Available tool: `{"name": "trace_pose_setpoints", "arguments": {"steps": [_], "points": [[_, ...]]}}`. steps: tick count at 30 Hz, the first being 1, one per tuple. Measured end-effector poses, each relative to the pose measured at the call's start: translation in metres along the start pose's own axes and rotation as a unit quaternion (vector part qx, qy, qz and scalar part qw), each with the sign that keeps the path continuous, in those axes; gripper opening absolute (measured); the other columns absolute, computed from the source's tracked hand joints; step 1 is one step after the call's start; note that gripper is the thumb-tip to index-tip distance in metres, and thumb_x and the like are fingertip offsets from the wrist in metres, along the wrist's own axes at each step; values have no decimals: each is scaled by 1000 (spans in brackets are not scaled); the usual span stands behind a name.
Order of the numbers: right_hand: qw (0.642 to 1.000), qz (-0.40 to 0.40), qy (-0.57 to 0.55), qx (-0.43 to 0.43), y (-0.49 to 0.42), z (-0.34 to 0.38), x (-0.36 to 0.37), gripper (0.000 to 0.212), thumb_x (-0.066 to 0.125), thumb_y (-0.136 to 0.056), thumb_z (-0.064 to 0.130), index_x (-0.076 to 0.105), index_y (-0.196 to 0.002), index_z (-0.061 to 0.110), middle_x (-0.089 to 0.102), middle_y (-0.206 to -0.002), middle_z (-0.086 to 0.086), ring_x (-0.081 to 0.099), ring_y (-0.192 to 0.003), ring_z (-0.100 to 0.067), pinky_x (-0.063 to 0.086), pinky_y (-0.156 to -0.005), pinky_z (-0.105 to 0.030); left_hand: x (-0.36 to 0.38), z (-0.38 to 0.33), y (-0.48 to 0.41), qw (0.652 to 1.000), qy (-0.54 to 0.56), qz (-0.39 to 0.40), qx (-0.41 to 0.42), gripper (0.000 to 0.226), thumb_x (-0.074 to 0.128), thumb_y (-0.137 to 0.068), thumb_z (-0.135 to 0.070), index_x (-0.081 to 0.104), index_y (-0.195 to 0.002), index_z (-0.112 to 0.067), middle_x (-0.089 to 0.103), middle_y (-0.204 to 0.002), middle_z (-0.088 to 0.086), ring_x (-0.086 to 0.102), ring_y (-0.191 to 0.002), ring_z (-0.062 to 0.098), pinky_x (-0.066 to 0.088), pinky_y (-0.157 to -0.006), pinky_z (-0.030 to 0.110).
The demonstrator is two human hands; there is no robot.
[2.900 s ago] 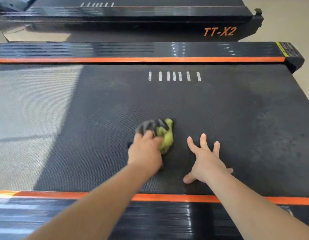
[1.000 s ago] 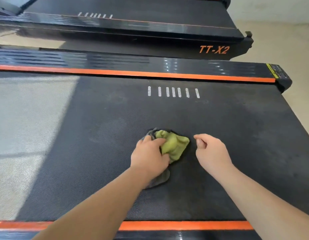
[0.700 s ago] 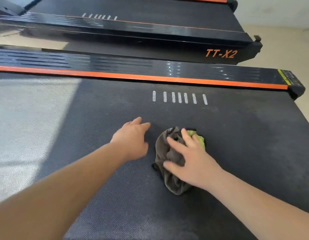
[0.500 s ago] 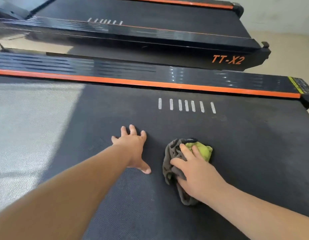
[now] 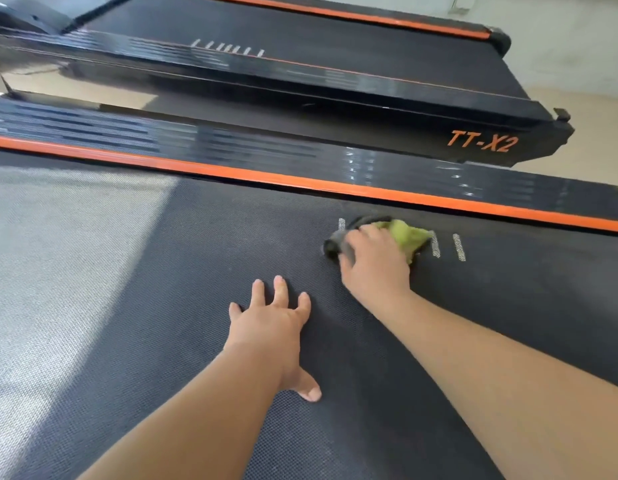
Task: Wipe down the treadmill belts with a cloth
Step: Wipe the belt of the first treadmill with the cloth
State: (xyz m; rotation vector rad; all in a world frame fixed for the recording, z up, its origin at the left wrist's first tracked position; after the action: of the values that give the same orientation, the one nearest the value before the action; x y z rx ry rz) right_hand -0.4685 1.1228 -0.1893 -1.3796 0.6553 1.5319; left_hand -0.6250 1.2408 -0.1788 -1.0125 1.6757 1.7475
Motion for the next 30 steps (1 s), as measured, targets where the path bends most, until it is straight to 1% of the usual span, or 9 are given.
{"name": "trace_pose_setpoints", "arguments": {"steps": [4, 6, 10, 14, 16, 19, 22, 27, 30], "points": [[935, 113, -78, -326, 8, 21, -10, 15, 66, -88, 27, 69, -99, 17, 60, -129, -3, 54, -121, -27, 50, -96, -42, -1, 0, 1, 1000, 2, 6, 3, 143, 82, -62, -76, -11, -163, -33, -23, -169, 7, -18, -155, 42, 12, -122, 68], [942, 162, -29, -292, -18, -20, -18, 23, 70, -87, 24, 69, -110, 21, 56, -137, 0, 50, -127, -21, 47, -94, -35, 0, 1, 0, 1000, 3, 3, 4, 144, 81, -62, -76, -13, -163, -33, -24, -169, 7, -18, -155, 42, 11, -122, 68], [997, 52, 50, -7, -53, -106, -33, 12, 62, -93, 29, 62, -102, 21, 56, -115, -4, 53, -114, -36, 53, -78, -46, 3, 1, -2, 1000, 8, 5, 6, 145, 82, -62, -76, -14, -162, -33, -25, -169, 7, -19, -155, 42, 10, -122, 69], [996, -20, 14, 90, -44, -50, -16, 17, 55, -97, 30, 61, -94, 14, 58, -110, -12, 59, -100, -41, 46, -69, -40, 1, 0, 0, 1000, 14, 2, 9, 144, 82, -62, -76, -13, -162, -34, -24, -169, 5, -20, -155, 41, 10, -123, 68], [999, -8, -36, 37, -43, -8, -10, 15, 61, -94, 33, 62, -92, 19, 61, -109, -7, 60, -98, -36, 49, -71, -40, 0, 1, 1, 1000, 16, 0, 7, 144, 82, -62, -75, -12, -163, -35, -24, -169, 5, -19, -155, 40, 10, -123, 67], [972, 85, -124, -180, -22, 49, -9, 15, 68, -86, 29, 56, -80, 23, 60, -96, 5, 57, -91, -23, 48, -70, -37, -1, 1, 2, 1000, 19, 2, 6, 143, 82, -62, -75, -11, -163, -36, -23, -170, 4, -19, -155, 40, 9, -124, 67], [952, 123, -64, -272, -22, 25, -9, 13, 69, -83, 28, 65, -95, 25, 60, -116, 7, 54, -111, -19, 50, -78, -33, -1, 1, 1, 1000, 24, 4, 3, 143, 83, -62, -75, -11, -163, -36, -24, -169, 4, -19, -155, 39, 9, -124, 67], [998, 38, 58, 2, -42, -77, -24, 21, 51, -92, 42, 58, -102, 26, 54, -116, -3, 49, -117, -35, 54, -82, -50, 1, 1, 0, 1000, 27, 6, 2, 144, 83, -62, -74, -12, -162, -37, -26, -169, 4, -20, -155, 39, 8, -123, 68], [989, 13, 72, 131, -34, -54, -25, 22, 54, -95, 37, 60, -110, 21, 53, -121, -12, 49, -118, -41, 51, -87, -55, 1, 2, 1, 1000, 29, 7, 0, 144, 84, -61, -74, -12, -162, -37, -26, -169, 3, -20, -155, 39, 9, -123, 68]]}}
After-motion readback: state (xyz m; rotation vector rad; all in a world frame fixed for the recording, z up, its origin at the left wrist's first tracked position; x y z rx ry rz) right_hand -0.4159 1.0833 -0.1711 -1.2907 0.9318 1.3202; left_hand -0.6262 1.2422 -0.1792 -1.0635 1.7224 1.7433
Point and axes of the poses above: each hand's wrist, its own y-axis away from the middle knuckle, its own x-axis out of the palm, z = x × y, the point moved 5 cm from there along -y, towards the middle knuckle
